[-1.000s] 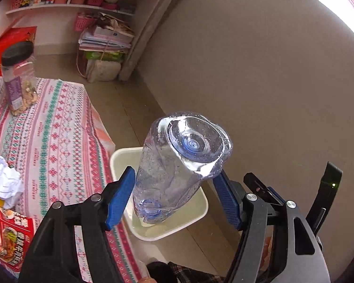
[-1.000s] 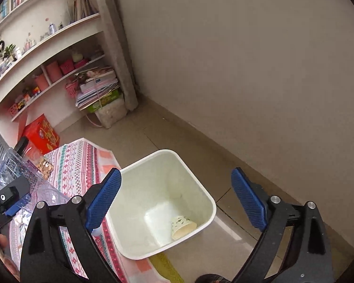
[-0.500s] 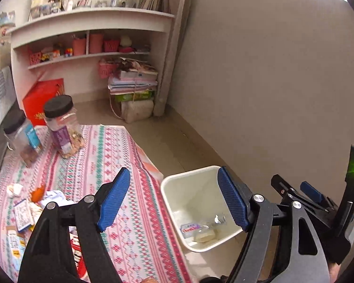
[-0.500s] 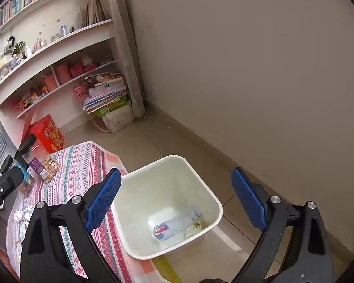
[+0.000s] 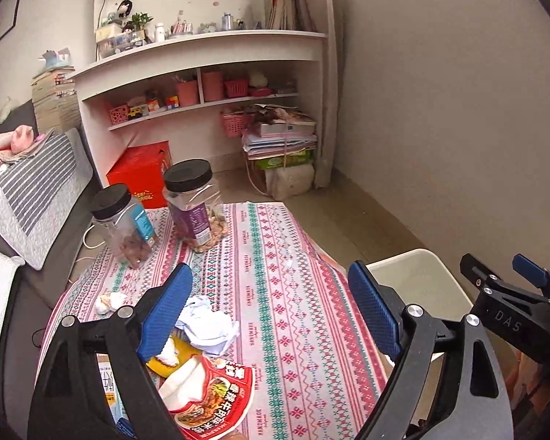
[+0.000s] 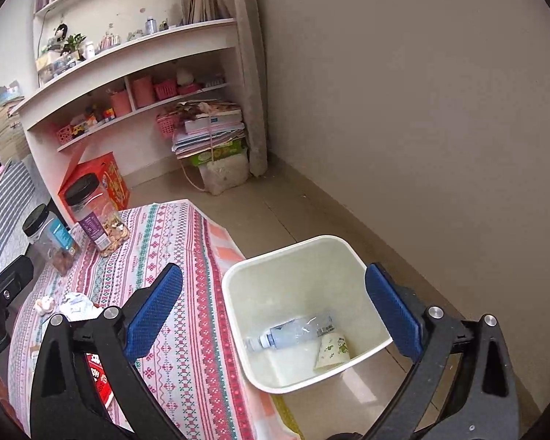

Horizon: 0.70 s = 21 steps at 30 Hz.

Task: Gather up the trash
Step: 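Move both tools back over the table toward the remaining trash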

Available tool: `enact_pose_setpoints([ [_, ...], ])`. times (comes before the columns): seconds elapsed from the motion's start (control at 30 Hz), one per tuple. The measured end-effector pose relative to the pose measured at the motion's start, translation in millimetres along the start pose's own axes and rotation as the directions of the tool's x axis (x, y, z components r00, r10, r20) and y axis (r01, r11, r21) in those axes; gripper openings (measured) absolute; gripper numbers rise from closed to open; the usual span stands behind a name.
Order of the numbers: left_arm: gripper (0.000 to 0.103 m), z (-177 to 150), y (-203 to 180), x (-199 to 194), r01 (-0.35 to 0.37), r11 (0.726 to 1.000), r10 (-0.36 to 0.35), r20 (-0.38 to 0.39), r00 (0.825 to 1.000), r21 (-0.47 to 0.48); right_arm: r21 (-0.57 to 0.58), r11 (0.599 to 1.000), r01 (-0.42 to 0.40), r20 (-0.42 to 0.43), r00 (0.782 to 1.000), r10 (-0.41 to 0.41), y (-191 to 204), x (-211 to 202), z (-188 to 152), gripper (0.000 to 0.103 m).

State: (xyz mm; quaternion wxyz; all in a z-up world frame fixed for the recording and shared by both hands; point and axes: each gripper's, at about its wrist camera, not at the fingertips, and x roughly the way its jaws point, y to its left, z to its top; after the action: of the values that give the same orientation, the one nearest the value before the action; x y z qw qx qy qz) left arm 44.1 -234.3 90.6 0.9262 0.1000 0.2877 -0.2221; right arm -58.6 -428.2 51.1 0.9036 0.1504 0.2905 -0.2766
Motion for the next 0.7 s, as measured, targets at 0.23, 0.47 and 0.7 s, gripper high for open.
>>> enact_pose_setpoints([
  [0.23,0.085,-17,34,7,-0.052,0.997,0.051,-0.030,0.998,-0.053,-0.066,0.998,-0.022,-0.021,1.000,0.020,38,7,-7,0.096],
  [0.47,0.085,-27,65,15,-0.101,0.991,0.096,-0.065,0.993,-0.082,-0.124,0.992,-0.033,-0.043,0.999,0.028,71,17,-14,0.096],
  [0.7,0.086,-36,93,21,-0.145,0.984,0.134,-0.105,0.985,-0.108,-0.176,0.983,-0.057,-0.072,0.996,0.045,101,26,-22,0.096],
])
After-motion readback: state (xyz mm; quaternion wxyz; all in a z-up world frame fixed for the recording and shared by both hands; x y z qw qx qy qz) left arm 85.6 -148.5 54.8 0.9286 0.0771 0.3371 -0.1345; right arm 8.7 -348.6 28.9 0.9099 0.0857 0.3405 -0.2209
